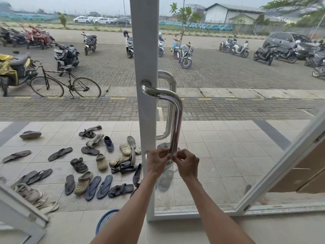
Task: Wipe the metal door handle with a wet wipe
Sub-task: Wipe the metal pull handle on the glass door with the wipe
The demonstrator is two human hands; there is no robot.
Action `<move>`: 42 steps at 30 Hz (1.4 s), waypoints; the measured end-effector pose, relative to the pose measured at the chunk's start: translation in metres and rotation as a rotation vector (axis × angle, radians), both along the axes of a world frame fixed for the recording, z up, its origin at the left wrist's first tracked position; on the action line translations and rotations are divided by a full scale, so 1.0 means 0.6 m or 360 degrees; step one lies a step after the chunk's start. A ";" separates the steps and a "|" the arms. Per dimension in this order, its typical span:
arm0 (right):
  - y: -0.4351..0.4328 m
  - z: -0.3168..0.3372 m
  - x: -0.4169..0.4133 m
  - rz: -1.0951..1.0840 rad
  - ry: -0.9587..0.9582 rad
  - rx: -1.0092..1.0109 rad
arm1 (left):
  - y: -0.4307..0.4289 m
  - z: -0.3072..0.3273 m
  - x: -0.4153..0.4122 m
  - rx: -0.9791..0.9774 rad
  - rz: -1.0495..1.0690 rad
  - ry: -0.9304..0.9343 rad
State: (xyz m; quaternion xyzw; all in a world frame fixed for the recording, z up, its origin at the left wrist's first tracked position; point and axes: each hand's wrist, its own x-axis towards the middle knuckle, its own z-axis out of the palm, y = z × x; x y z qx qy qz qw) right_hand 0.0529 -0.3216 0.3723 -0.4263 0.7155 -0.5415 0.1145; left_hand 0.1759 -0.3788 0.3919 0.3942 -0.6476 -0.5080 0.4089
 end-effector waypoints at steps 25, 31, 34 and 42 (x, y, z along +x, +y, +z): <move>0.011 -0.028 0.015 -0.0045 -0.0103 0.0109 | 0.048 -0.015 -0.001 -0.0265 0.0071 -0.0327; 0.008 -0.034 0.021 -0.0068 -0.0164 0.0209 | 0.023 -0.045 0.005 -0.0326 0.0003 -0.0592; 0.000 -0.045 0.029 -0.0060 -0.0210 0.0263 | 0.019 -0.047 0.009 -0.0367 -0.0025 -0.0701; -0.011 -0.067 0.053 -0.0069 -0.0395 0.0303 | -0.003 -0.064 0.027 -0.0556 -0.0116 -0.0879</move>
